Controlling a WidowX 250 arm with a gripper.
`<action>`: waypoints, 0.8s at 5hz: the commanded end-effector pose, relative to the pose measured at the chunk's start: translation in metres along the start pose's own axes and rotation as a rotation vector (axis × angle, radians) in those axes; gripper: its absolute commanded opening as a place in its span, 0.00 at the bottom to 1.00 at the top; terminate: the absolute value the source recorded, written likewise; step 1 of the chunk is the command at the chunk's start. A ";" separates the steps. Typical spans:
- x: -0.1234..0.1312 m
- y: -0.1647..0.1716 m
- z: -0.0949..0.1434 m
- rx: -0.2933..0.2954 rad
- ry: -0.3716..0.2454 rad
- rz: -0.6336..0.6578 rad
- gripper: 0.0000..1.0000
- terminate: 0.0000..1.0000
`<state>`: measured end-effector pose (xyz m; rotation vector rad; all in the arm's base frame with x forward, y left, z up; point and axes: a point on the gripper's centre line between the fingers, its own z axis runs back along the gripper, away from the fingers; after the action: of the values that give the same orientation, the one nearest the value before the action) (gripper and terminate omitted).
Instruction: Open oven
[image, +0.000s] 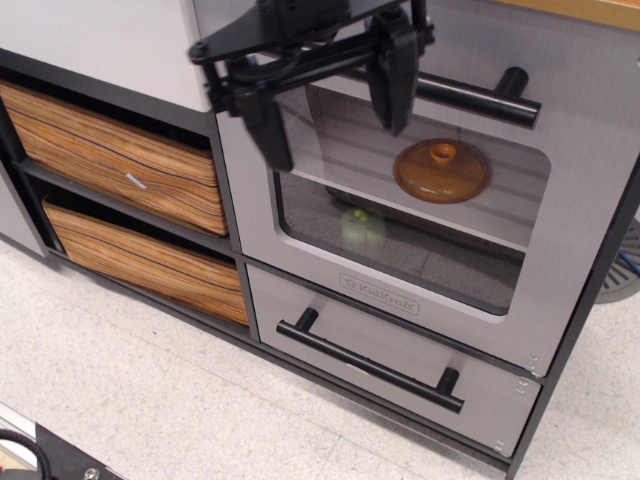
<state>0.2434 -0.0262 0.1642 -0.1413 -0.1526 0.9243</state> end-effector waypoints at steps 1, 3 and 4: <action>0.036 -0.022 -0.001 -0.140 -0.160 0.459 1.00 0.00; 0.053 -0.033 -0.015 -0.198 -0.207 0.553 1.00 0.00; 0.053 -0.037 -0.023 -0.205 -0.218 0.537 1.00 0.00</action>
<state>0.3103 -0.0110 0.1422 -0.2600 -0.4092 1.4688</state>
